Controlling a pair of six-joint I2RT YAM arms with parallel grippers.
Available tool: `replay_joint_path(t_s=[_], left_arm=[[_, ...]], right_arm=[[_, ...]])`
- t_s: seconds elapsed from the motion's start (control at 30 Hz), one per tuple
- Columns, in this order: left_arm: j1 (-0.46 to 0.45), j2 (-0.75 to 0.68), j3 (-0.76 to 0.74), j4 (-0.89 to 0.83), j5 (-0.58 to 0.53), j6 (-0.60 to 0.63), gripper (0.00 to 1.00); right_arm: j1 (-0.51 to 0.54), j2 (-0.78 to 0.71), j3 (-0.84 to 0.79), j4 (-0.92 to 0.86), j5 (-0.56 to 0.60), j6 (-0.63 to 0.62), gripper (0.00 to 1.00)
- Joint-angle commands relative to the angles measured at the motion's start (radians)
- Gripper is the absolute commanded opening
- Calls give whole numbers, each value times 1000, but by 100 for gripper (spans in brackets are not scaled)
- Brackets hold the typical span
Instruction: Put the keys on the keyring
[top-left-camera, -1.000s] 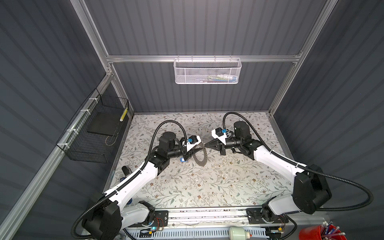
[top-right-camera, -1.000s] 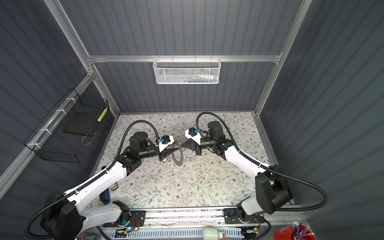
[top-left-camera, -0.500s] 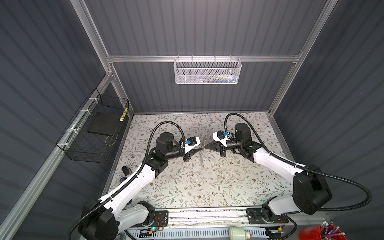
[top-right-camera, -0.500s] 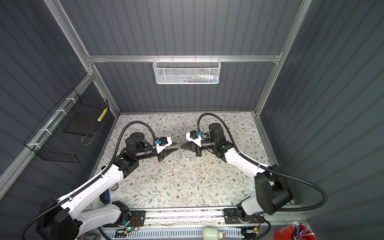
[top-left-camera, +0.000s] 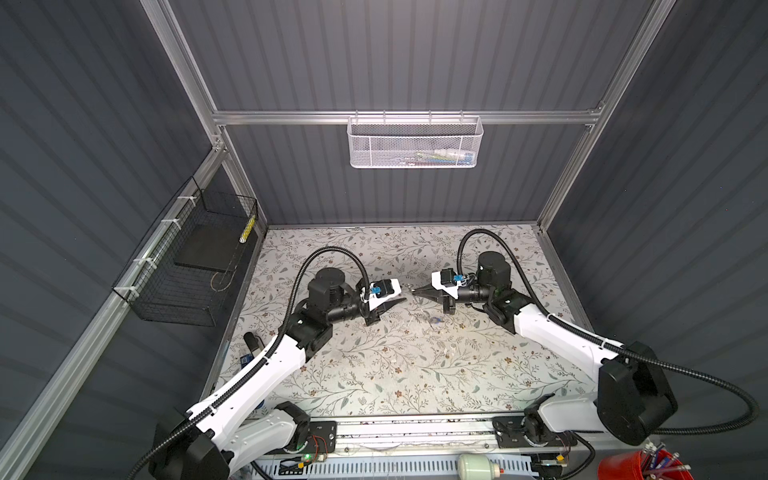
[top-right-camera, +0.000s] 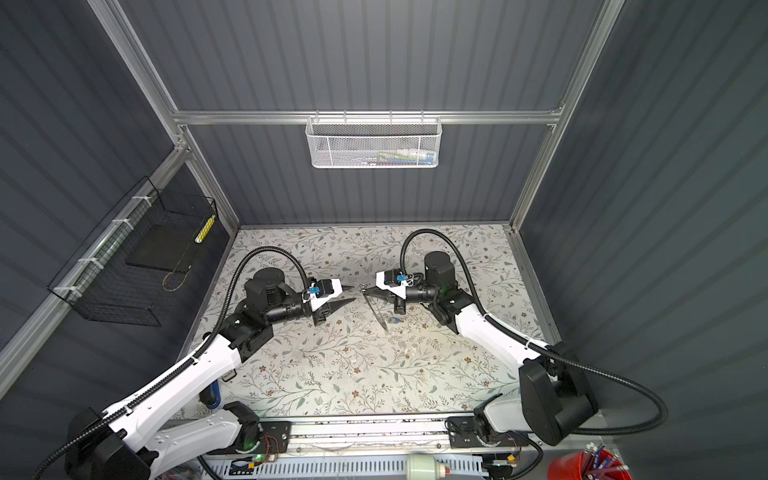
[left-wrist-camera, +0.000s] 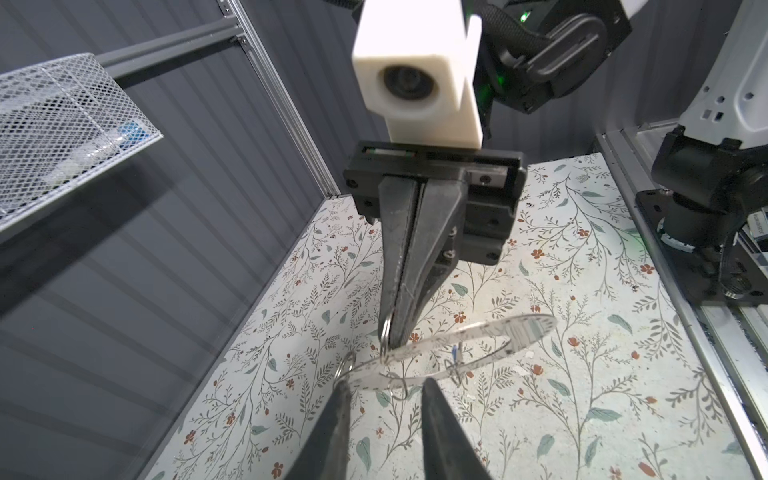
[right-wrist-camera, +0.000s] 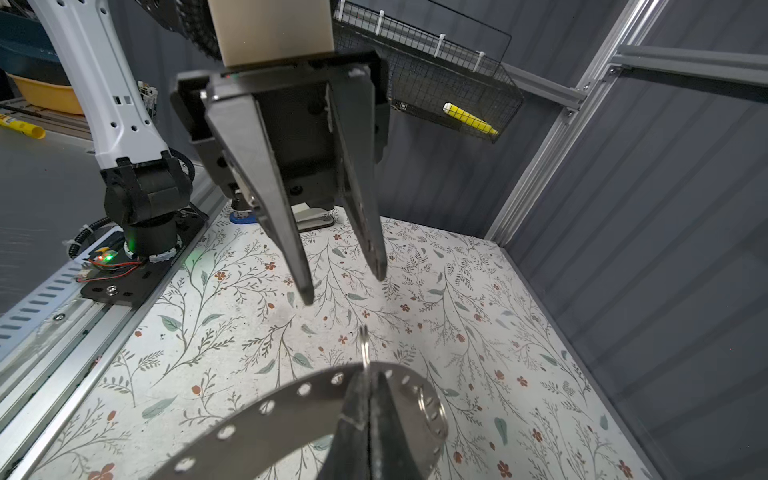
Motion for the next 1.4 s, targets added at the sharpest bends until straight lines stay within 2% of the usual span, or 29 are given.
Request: replay_joint_path(t_s=[0.0,0.47,0.93,1.03,1.07,1.13,1.3,1.37], left_arm=[[-9,-4,-1,14,6,-12,30],[-26,37,4,49,0,-28,27],[-34,63,20,59,17,-34,10],[-34,67,32,40,22,-26,0],[-34,68,39,29,23,-18,0],[-34,72,60,-2,16,-7,0],[-34,109,195,-217,-44,27,0],[-35,129,241,-287,-74,34,0]], right_arm=[[9,-16,-1,64,10,-13,0],[38,-32,2,34,19,-36,0],[45,-26,17,19,12,-31,0],[44,-30,19,9,22,-28,0],[45,-31,21,1,27,-29,2],[44,-37,28,-39,58,-47,12],[44,-116,35,-234,276,-149,21],[45,-147,39,-312,326,-188,23]])
